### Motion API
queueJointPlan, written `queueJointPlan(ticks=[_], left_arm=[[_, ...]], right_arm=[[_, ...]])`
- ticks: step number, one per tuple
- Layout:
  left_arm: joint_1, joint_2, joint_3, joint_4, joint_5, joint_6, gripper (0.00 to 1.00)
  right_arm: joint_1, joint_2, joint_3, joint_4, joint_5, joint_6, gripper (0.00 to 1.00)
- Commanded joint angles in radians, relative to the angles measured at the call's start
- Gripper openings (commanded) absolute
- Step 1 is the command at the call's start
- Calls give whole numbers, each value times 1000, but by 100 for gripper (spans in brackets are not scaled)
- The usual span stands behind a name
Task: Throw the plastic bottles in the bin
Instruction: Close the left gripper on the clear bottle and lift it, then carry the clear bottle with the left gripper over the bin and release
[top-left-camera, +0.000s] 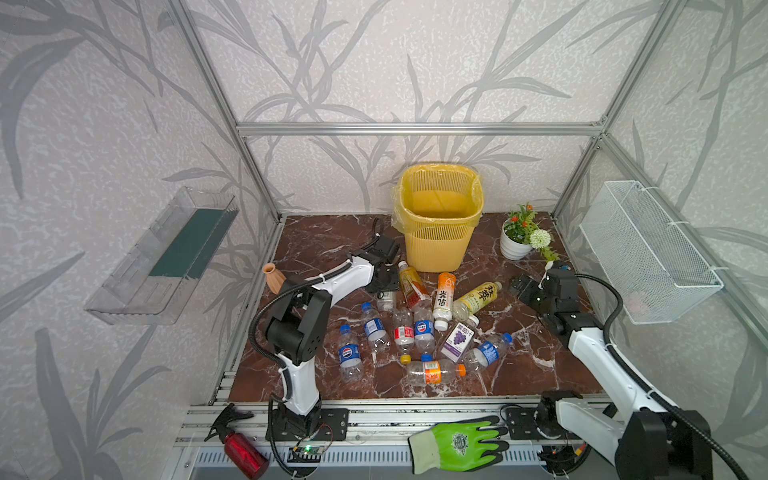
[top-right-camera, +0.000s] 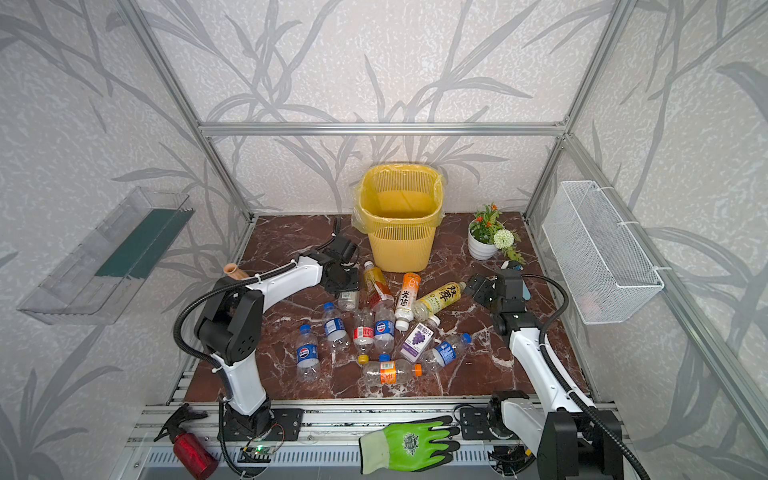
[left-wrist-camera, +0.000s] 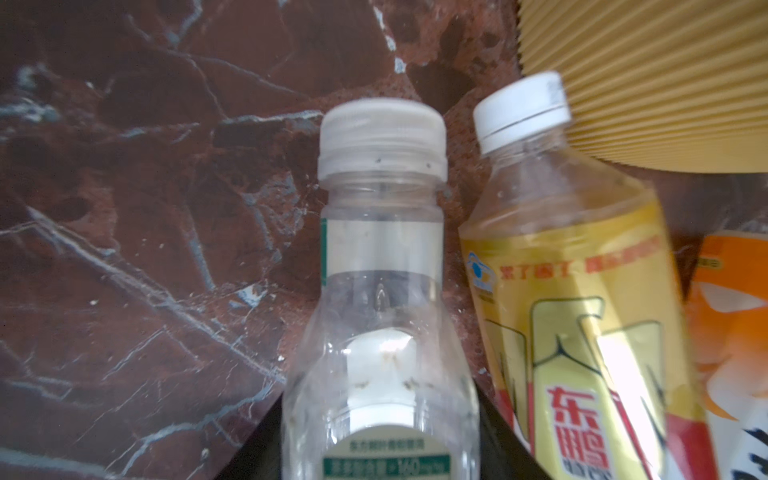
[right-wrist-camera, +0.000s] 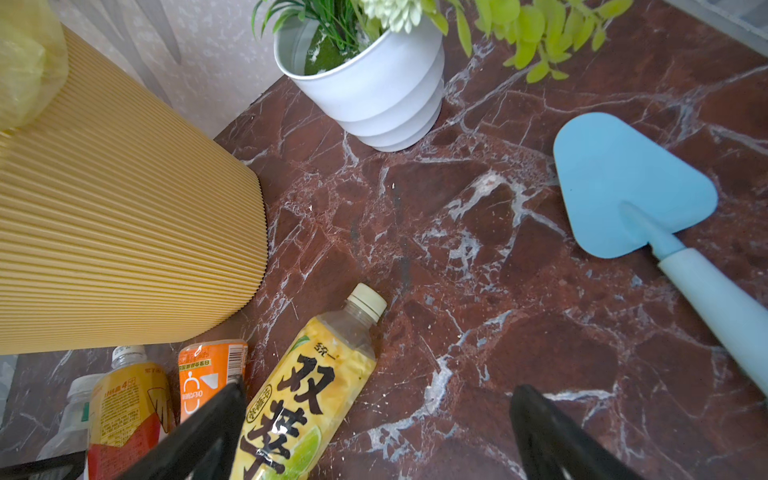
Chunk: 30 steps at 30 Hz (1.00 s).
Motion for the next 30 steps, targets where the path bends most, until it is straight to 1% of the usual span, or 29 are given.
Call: queueJointPlan(ticks=[1,3,5,8,10,11,14,15,16,18,20,22,24,26,28,30], left_arm=[[-2,-138,-35,35,-59,-42,45],[0,-213,-58,44,-103,-50,44],[2,-311,-78,42,-187,-73,42],[6,-468,-110,82,-295,-53,41],[6,-590,-133,175,-347,2,41],[5,-648,-143,242,-361,54,41],[6,-758,-132,456,-315,255,43],[6,-769,-106,492,-302,295,43],[6,-769,-79,514,-282,323,43],[6,-744,-5,539,-225,376,42],[4,-696,42,577,-176,397,41],[5,-633,89,614,-129,387,41],[1,-526,173,602,-77,359,41],[0,-393,313,517,-29,323,41],[-3,-247,509,345,36,291,42],[-8,-67,763,121,114,274,50]], right_arm=[[-4,-21,-14,41,-19,31,99],[-4,-24,-13,45,-22,31,99],[-5,-28,-9,45,-19,33,99],[-5,-42,-9,46,-7,32,99],[-5,-49,-12,54,-2,32,99],[-4,-53,-16,63,0,32,99],[-4,-59,-23,77,-2,32,99],[-4,-57,-25,80,-3,31,100],[-5,-55,-28,83,-6,62,99],[-4,-53,-34,91,-16,72,99],[-5,-55,-40,99,-27,84,100],[-4,-61,-46,103,-32,92,100],[-4,-69,-46,101,-34,95,100],[-5,-77,-46,99,-36,96,100],[-5,-83,-41,87,-42,95,100],[-5,-90,-34,71,-41,87,100]])
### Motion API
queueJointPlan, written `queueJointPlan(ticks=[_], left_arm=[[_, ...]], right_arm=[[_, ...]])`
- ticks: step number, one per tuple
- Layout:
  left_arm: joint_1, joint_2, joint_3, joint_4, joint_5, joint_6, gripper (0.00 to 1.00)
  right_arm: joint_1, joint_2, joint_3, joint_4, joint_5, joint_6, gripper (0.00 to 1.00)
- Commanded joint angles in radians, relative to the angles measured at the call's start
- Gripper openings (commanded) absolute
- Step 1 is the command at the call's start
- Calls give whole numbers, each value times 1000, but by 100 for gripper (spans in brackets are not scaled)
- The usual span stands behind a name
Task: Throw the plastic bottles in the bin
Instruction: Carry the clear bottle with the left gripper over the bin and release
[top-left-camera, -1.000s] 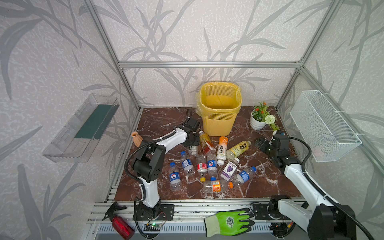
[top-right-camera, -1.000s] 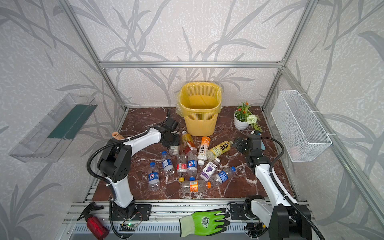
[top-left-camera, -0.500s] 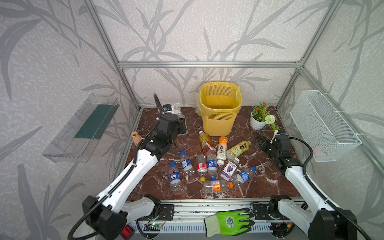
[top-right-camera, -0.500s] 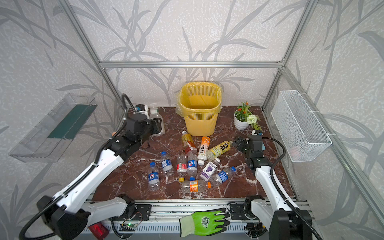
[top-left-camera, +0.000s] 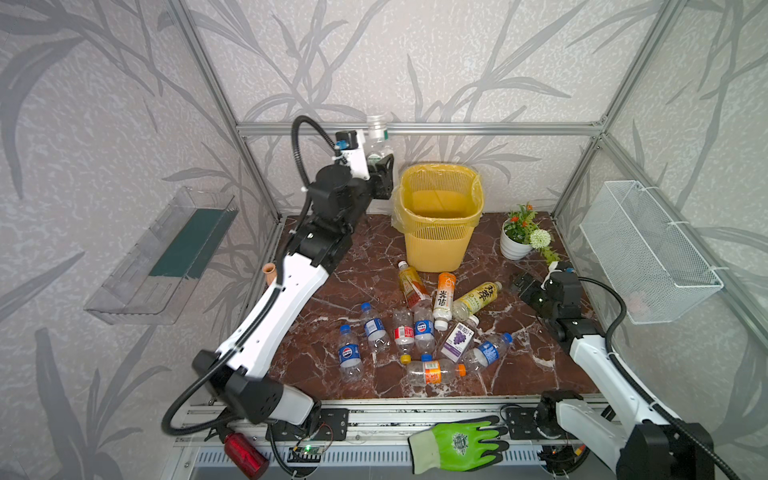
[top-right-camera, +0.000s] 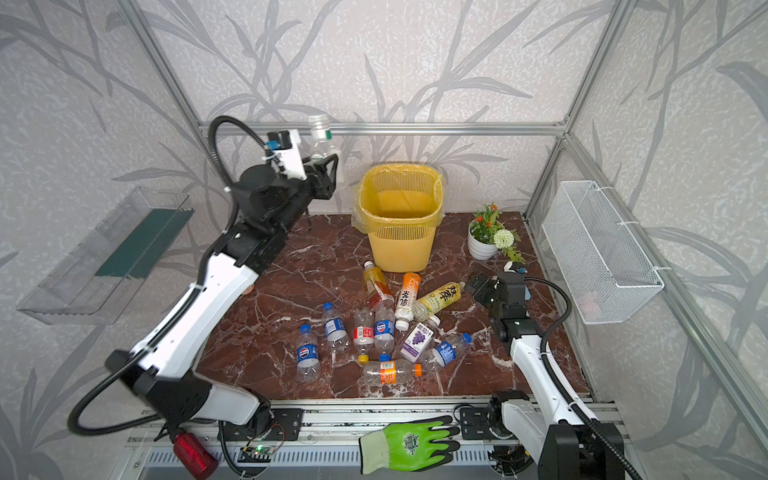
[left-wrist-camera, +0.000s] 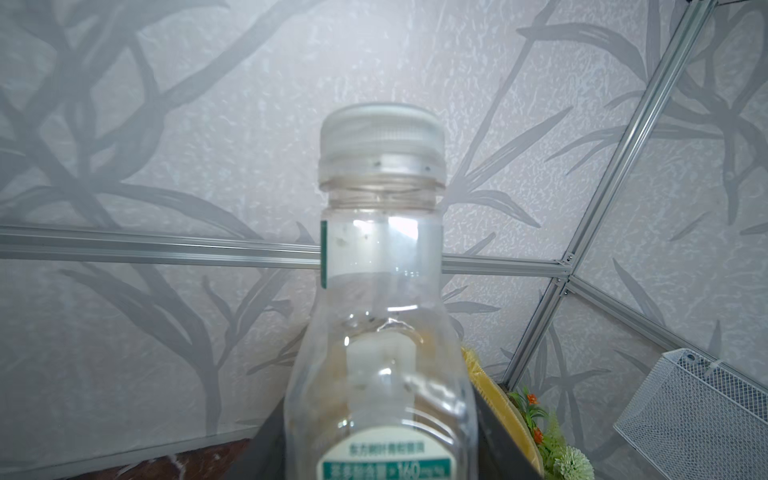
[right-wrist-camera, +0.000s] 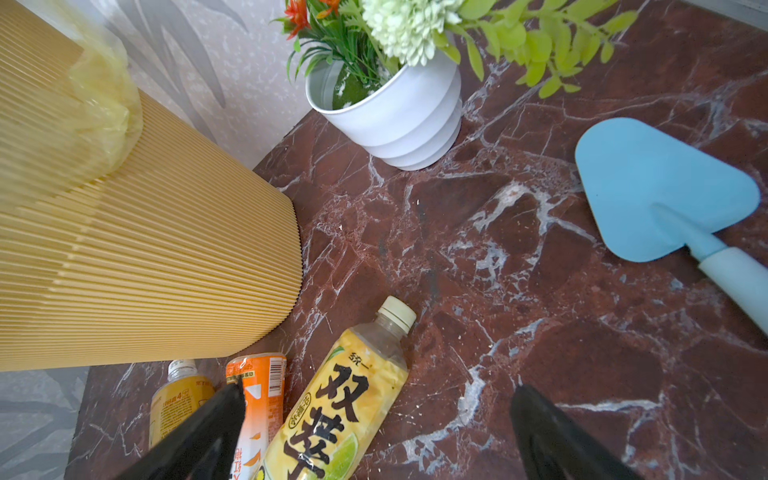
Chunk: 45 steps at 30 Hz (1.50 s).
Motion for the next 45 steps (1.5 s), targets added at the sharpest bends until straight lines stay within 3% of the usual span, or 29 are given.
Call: queueJointPlan(ticks=[1,4,5,7,8,10,15,17,21,27,31,35,45], left_arm=[[-11,239,339,-387,176,-32,55],[-26,463,762,-713,205,-10,64],[-32,512,870,-785,186,-1,79],[-42,539,958,-823,161,13,99],[-48,523,945,-805,148,19,99],[-56,451,836,-720,138,29,99],[-92,144,283,-311,106,42,99],[-97,49,124,-186,82,46,99],[-97,-127,-165,-72,8,68,99],[-95,-402,-605,105,-207,44,99],[-87,-505,-737,30,-314,23,99],[-82,-561,-806,-52,-342,-17,99],[-75,-615,-887,-64,-371,-52,99]], right_arm=[[-4,-27,5,-8,-6,-1,100],[-4,-40,11,-25,0,-5,100],[-5,-44,14,-34,3,-8,100],[-5,-51,17,-43,8,-11,100],[-5,-51,18,-48,9,-15,100],[-5,-51,20,-55,13,-15,100],[-5,-36,23,-67,12,-5,100],[-5,-30,25,-71,9,1,99],[-5,-2,36,-91,-9,25,98],[-2,90,37,-59,-111,111,97],[13,168,55,-54,-165,165,96],[37,231,52,-25,-211,226,96],[80,323,24,111,-278,359,97]])
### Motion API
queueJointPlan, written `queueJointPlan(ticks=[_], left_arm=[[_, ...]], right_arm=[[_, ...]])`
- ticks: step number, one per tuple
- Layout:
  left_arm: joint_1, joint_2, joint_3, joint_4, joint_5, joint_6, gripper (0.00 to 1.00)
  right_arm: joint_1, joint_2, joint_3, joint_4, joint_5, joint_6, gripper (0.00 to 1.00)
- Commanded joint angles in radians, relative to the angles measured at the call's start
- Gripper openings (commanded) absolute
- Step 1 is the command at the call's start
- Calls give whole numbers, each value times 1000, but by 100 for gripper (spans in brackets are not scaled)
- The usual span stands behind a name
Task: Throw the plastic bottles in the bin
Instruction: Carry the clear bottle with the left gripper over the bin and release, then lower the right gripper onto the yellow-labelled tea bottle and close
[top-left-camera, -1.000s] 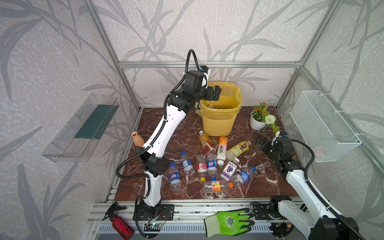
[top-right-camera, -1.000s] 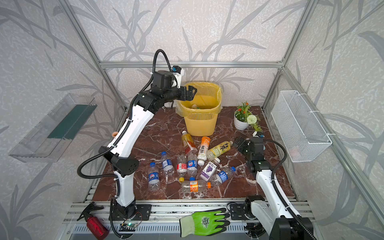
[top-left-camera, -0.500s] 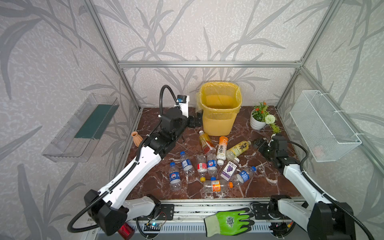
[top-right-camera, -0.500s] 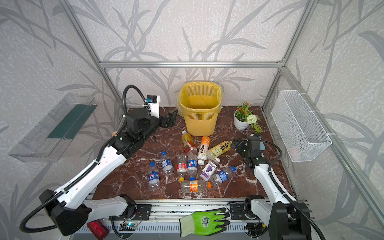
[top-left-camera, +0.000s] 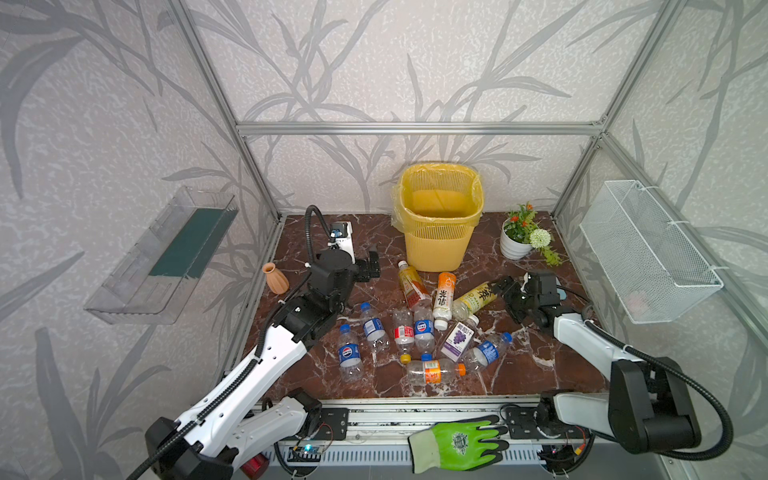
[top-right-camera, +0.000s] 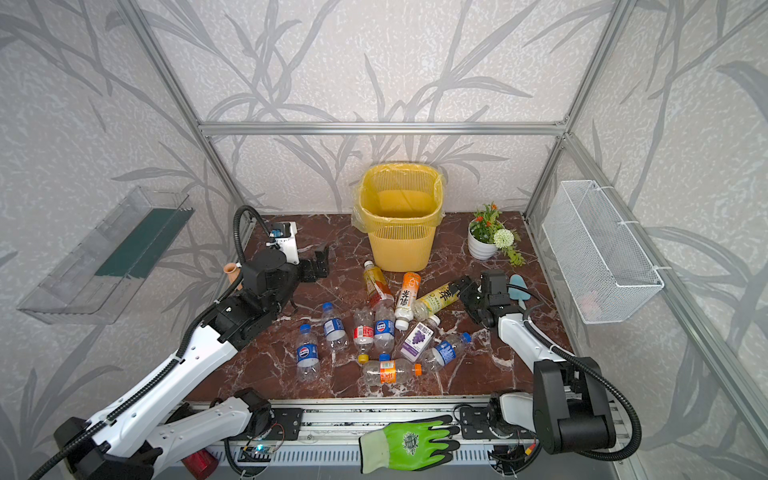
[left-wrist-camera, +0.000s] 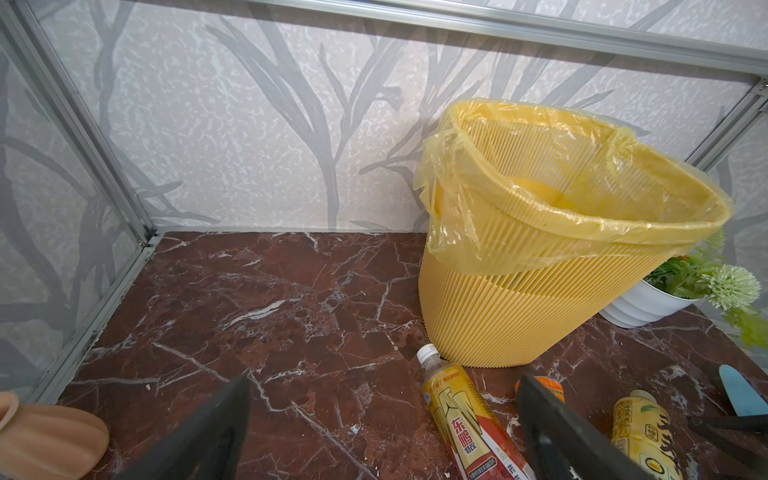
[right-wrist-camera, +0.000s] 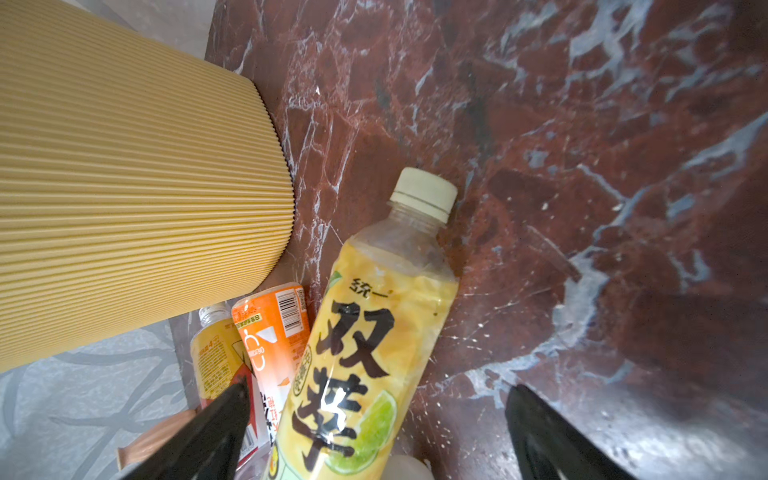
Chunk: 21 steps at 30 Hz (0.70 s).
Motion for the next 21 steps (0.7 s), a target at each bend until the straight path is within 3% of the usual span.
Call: queueJointPlan(ticks=[1,21], left_arm=[[8,-15,-5,-14,-30,-24,99],[19,-42,-29,-41,-51,-36,99]], right_arm=[[15,29,-1,63,-40,68,97],[66,250,30,215,-47,183,98]])
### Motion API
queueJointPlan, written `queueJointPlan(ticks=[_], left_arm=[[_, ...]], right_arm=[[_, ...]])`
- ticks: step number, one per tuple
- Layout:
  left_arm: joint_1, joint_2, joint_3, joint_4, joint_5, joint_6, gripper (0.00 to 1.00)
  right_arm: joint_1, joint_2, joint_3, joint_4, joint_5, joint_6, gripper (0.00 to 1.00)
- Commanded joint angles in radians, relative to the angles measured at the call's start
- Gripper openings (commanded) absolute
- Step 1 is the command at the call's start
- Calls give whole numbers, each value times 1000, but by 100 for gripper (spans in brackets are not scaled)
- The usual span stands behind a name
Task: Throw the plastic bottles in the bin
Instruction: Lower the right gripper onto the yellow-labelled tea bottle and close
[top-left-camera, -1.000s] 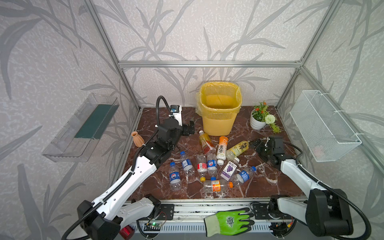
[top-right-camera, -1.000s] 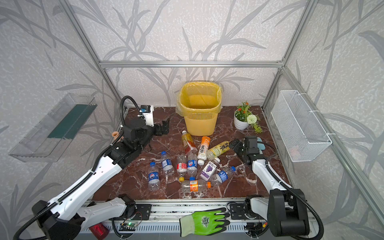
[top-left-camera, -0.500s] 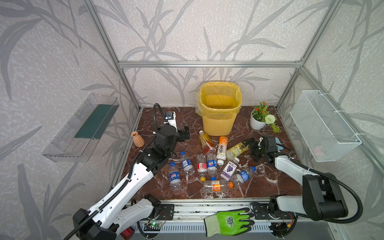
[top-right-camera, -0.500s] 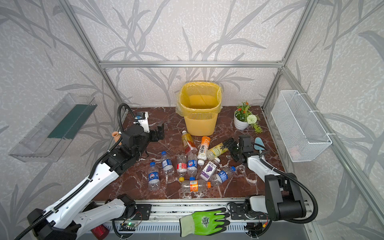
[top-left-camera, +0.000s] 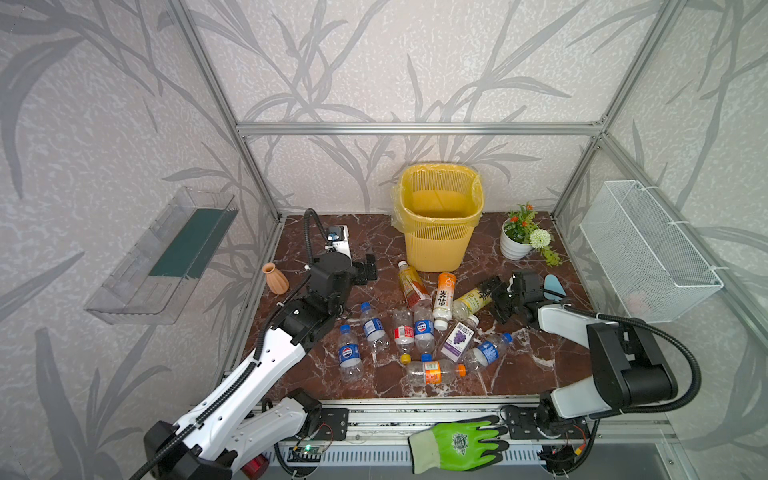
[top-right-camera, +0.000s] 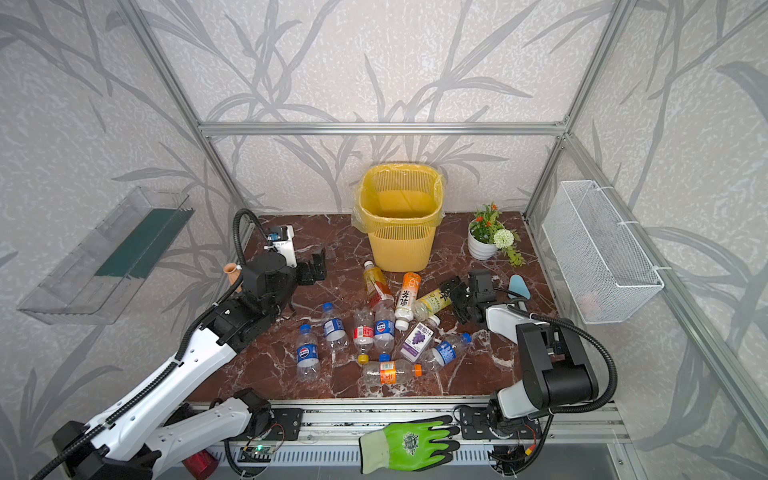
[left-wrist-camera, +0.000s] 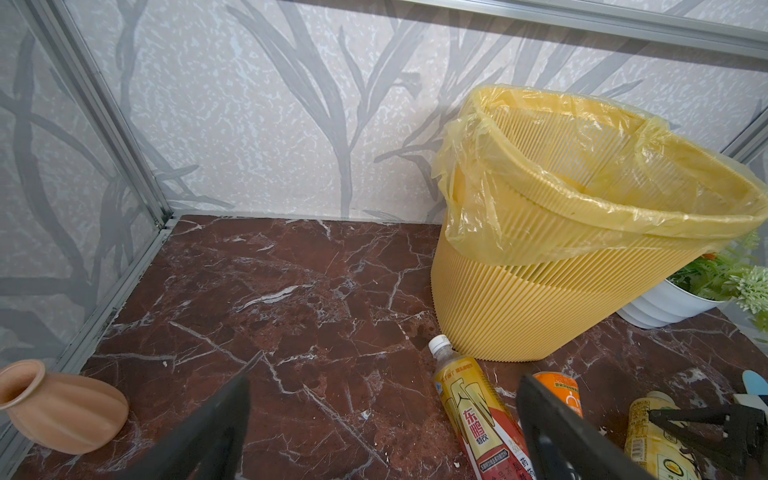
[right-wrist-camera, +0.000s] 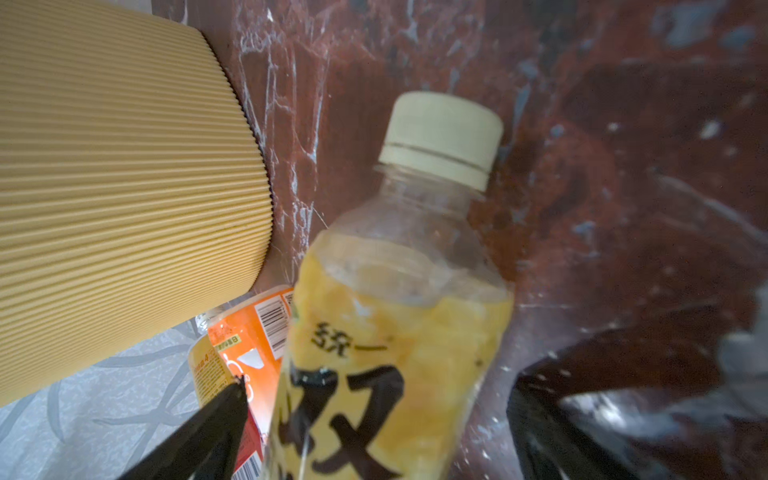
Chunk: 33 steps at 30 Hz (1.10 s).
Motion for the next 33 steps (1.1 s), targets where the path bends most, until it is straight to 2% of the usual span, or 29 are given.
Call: queueJointPlan(ticks=[1,5,14,22,28,33], left_arm=[[7,-25,-13,-14,-26,-13,99],[11,-32,-19,-19,-31,-22,99],[14,-48,-25,-27,-39,-30,99],[20,-57,-25,-43,-52,-40,99],[21,-60,-25,-46,-49,-49,99],[22,-63,-25,-48,-50,-54,99]], right_arm=[[6,37,12,49,0,40,97],[6,62,16,86,-1,63,94],[6,98,7,138,-1,108,80],[6,110,-10,211,-8,147,58],[6,83,-7,269,-5,185,55],[6,13,32,247,8,180,55]])
